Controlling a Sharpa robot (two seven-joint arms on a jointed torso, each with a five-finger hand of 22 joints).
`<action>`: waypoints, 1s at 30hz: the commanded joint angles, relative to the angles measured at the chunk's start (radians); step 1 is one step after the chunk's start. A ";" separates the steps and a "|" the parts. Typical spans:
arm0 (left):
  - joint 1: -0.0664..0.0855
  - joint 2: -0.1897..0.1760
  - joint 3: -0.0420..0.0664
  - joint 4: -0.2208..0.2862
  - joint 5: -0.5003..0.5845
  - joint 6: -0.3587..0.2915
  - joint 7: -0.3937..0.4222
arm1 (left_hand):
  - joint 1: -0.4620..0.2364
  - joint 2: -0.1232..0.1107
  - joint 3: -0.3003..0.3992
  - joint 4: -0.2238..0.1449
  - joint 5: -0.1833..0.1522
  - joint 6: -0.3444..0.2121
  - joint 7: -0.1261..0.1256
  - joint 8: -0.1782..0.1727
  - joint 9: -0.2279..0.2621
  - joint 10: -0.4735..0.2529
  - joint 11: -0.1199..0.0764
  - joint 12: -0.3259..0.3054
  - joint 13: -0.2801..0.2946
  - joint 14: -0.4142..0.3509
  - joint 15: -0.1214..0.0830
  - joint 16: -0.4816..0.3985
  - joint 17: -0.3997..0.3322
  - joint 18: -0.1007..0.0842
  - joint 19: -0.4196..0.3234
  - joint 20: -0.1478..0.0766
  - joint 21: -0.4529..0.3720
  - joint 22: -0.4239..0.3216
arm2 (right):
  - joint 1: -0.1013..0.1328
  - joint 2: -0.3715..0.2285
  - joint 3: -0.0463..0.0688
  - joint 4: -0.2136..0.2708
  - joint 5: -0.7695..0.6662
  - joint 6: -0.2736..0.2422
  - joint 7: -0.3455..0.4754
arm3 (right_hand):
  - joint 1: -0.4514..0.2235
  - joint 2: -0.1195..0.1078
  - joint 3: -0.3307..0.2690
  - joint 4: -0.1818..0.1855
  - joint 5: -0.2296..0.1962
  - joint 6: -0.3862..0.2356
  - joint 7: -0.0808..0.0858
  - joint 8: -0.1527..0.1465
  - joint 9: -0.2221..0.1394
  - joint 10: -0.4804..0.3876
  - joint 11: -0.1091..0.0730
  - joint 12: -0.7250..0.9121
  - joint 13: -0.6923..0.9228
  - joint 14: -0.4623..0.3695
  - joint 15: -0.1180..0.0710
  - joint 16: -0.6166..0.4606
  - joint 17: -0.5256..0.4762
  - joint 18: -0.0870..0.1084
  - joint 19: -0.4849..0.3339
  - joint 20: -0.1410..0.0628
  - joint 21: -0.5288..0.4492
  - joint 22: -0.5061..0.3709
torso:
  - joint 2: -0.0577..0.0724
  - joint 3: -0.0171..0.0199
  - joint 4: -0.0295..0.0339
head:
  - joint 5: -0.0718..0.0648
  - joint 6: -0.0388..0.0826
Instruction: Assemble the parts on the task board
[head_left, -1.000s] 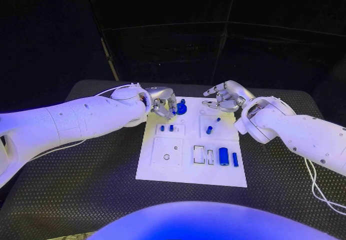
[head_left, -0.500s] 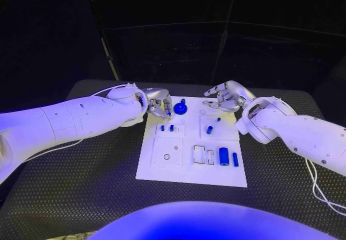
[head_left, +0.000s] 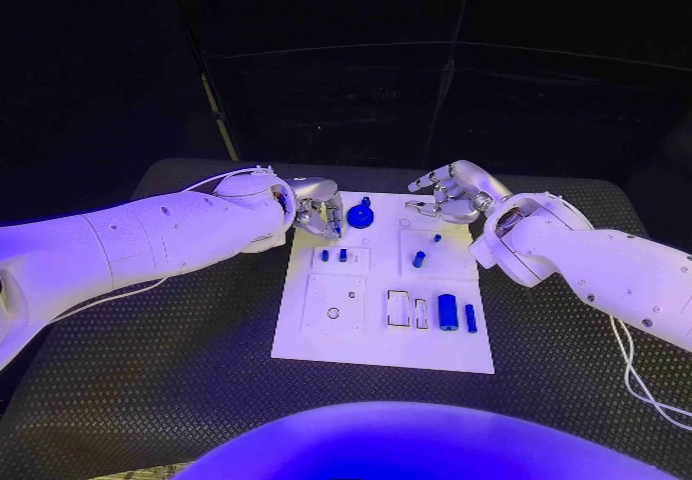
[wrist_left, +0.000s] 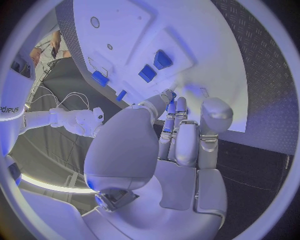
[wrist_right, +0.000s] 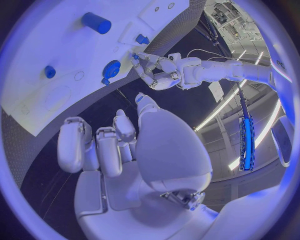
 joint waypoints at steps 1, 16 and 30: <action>0.000 0.003 0.001 -0.001 0.005 0.018 -0.002 | -0.008 0.001 0.004 0.002 0.004 0.006 -0.001 -0.006 -0.001 0.005 0.001 -0.003 -0.001 0.019 -0.002 0.000 -0.001 -0.017 0.017 -0.004 0.004 0.001 | 0.002 0.000 0.000 0.002 0.003 -0.006 0.007 | -0.007 0.005 0.000 0.000 0.006 -0.004 -0.003 0.007 0.000 -0.001 -0.001 -0.002 0.001 0.070 0.001 -0.006 0.173 0.016 -0.009 -0.001 -0.003 0.000 | 0.000 -0.0003 0.0001 | 0.000 0.000; -0.001 0.011 0.000 -0.003 0.005 0.044 -0.005 | -0.009 0.001 0.004 0.002 0.004 0.007 -0.001 -0.007 -0.001 0.006 0.001 -0.005 -0.001 0.018 -0.002 -0.001 -0.002 -0.019 0.019 -0.004 0.016 0.006 | 0.002 0.000 0.000 0.002 0.003 -0.005 0.006 | -0.007 0.005 0.000 0.000 0.006 -0.004 -0.003 0.007 0.000 -0.001 -0.001 -0.002 0.001 0.070 0.001 -0.006 0.173 0.016 -0.009 -0.001 -0.003 0.000 | 0.000 -0.0003 -0.0004 | 0.000 0.000; -0.002 0.014 0.000 -0.007 0.005 0.052 -0.011 | -0.012 -0.002 0.004 0.002 0.004 0.005 0.000 -0.013 -0.004 0.006 0.002 -0.012 -0.002 0.018 -0.001 -0.002 -0.005 -0.020 0.019 -0.004 0.021 0.009 | 0.002 0.001 0.000 0.001 0.006 -0.004 0.006 | -0.007 0.005 0.000 0.000 0.006 -0.004 -0.003 0.007 0.000 -0.001 -0.001 -0.002 0.001 0.070 0.001 -0.006 0.173 0.016 -0.009 -0.001 -0.003 0.000 | 0.000 -0.0009 -0.0001 | 0.003 0.000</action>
